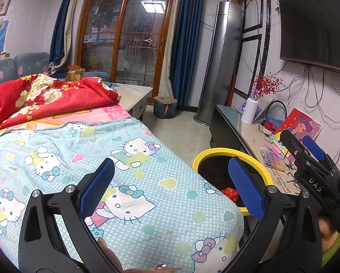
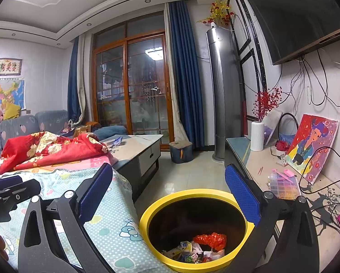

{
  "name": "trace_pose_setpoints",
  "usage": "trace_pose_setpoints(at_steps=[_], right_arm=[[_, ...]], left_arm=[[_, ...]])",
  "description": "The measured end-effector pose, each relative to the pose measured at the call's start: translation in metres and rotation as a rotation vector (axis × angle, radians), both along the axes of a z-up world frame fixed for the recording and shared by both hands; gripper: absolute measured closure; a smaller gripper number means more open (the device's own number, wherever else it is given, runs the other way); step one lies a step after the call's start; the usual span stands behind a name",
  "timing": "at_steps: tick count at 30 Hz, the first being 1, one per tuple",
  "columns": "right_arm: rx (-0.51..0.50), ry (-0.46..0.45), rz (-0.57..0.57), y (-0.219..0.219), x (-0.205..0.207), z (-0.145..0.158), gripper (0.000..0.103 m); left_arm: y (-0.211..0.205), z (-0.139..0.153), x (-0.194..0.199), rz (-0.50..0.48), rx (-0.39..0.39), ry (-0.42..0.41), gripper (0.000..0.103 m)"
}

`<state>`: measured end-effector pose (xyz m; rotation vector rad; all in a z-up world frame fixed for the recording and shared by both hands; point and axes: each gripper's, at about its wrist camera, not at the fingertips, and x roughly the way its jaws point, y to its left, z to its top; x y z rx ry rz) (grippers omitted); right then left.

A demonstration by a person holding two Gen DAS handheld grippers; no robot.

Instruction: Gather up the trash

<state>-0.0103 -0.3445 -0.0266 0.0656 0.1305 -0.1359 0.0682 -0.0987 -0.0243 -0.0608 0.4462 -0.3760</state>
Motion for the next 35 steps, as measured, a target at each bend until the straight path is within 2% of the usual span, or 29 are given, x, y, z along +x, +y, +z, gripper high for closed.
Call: trace_pose_setpoints(at_steps=[16,22,25,27,30,31,33,34,35], right_arm=[[0.002,0.003,0.001,0.001,0.0,-0.001,0.007],[0.026,0.018,0.018,0.003,0.005,0.003,0.007],[0.036,0.058,0.093,0.015,0.019,0.012,0.007],[0.049,0.093,0.169,0.037,0.029,0.017,0.007],[0.062,0.171,0.334,0.089,0.049,0.022,0.007],[0.05,0.213,0.418,0.122,0.059,0.022,0.007],[0.004,0.282,0.546,0.181,0.072,0.019,0.007],[-0.033,0.348,0.64,0.228,0.081,0.014,0.007],[-0.068,0.411,0.712,0.269,0.088,0.009,0.007]], left_arm=[[-0.004,-0.008,0.001,-0.023,0.006,0.028,0.011],[0.007,-0.008,0.01,0.021,0.005,0.055,0.011],[0.038,-0.003,0.017,0.103,0.001,0.085,0.011],[0.072,-0.002,0.021,0.178,0.016,0.111,0.011],[0.154,-0.002,0.024,0.393,0.057,0.143,0.011],[0.201,-0.005,0.023,0.522,0.071,0.177,0.011],[0.262,-0.01,0.022,0.669,0.064,0.226,0.011],[0.304,-0.015,0.019,0.792,0.057,0.264,0.011],[0.338,-0.019,0.014,0.875,0.03,0.286,0.011]])
